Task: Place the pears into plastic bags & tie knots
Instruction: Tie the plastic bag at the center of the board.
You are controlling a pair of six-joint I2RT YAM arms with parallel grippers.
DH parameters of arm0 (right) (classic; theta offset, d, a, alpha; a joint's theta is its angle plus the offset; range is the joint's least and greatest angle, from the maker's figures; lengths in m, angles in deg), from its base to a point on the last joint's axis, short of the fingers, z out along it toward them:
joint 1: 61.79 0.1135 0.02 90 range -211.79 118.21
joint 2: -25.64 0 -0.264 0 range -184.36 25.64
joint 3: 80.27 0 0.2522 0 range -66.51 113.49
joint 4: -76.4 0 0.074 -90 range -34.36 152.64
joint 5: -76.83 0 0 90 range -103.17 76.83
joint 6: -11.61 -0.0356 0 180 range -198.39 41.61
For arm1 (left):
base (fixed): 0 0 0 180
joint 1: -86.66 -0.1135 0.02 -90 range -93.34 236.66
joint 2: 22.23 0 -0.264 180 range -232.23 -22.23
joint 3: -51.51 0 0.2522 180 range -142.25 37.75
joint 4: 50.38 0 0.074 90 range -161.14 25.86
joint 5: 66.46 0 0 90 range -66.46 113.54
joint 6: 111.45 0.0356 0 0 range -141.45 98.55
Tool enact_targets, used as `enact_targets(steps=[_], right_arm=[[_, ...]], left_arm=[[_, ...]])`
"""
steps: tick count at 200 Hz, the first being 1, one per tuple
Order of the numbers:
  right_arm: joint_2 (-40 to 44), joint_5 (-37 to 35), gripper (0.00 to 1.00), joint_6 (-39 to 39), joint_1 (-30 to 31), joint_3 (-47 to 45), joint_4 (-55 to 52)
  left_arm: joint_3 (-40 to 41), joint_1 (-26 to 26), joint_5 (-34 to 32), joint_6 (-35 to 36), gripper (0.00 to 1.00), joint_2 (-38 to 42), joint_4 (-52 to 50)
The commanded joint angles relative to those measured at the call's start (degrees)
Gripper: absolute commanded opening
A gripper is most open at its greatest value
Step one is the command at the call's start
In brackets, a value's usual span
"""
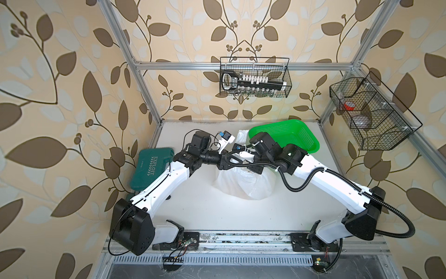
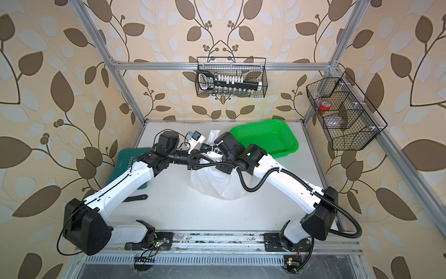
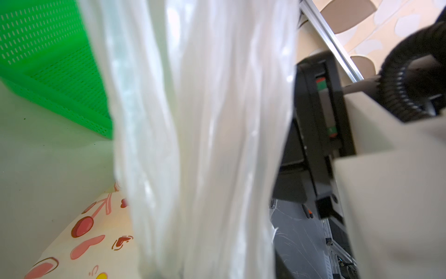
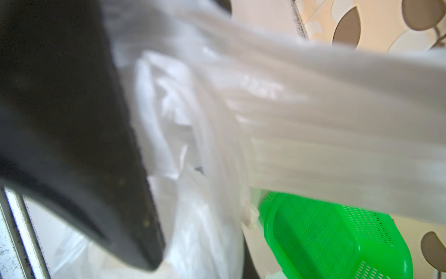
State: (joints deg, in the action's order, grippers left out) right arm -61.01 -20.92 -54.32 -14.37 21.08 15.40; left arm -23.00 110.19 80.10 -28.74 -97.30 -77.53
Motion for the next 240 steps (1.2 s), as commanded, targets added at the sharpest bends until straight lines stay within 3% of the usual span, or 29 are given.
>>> enact_targets(steps=[1, 54, 77, 97, 117, 132, 153, 210, 240], right_arm=[[1.4, -1.0, 0.0, 0.9, -0.3, -0.9, -0.1], [1.7, -1.0, 0.0, 1.1, -0.3, -1.1, 0.0], [1.8, -0.9, 0.0, 1.1, -0.3, -1.1, 0.1], [1.8, -1.0, 0.0, 1.1, -0.3, -1.3, 0.1], [1.9, -0.8, 0.0, 1.2, -0.3, -1.4, 0.3], [2.0, -1.0, 0.0, 1.3, -0.3, -1.5, 0.3], [2.4, -1.5, 0.0, 1.2, -0.3, -1.6, 0.6], [5.5, -8.8, 0.0, -3.8, -2.7, -3.8, 7.8], [7.9, -8.6, 0.0, -5.6, -2.9, -6.9, 12.0]], left_arm=[[0.5, -0.5, -0.7, -0.1, 0.4, 2.6, 2.9], [1.8, -0.5, -3.0, -1.4, 0.38, 3.8, 5.6], [1.8, -0.6, -3.6, -1.8, 0.48, 3.7, 6.0], [1.8, -0.5, -3.5, -1.8, 0.48, 3.5, 6.3], [2.2, -0.6, -3.5, -2.0, 0.39, 3.6, 7.2], [2.5, -0.5, -3.9, -2.0, 0.19, 3.8, 7.9], [3.3, -0.6, -4.5, -2.7, 0.0, 4.2, 9.6], [5.3, -0.5, -3.8, -3.1, 0.0, 4.8, 12.2], [6.0, -0.5, -3.0, -3.2, 0.0, 4.8, 13.6]])
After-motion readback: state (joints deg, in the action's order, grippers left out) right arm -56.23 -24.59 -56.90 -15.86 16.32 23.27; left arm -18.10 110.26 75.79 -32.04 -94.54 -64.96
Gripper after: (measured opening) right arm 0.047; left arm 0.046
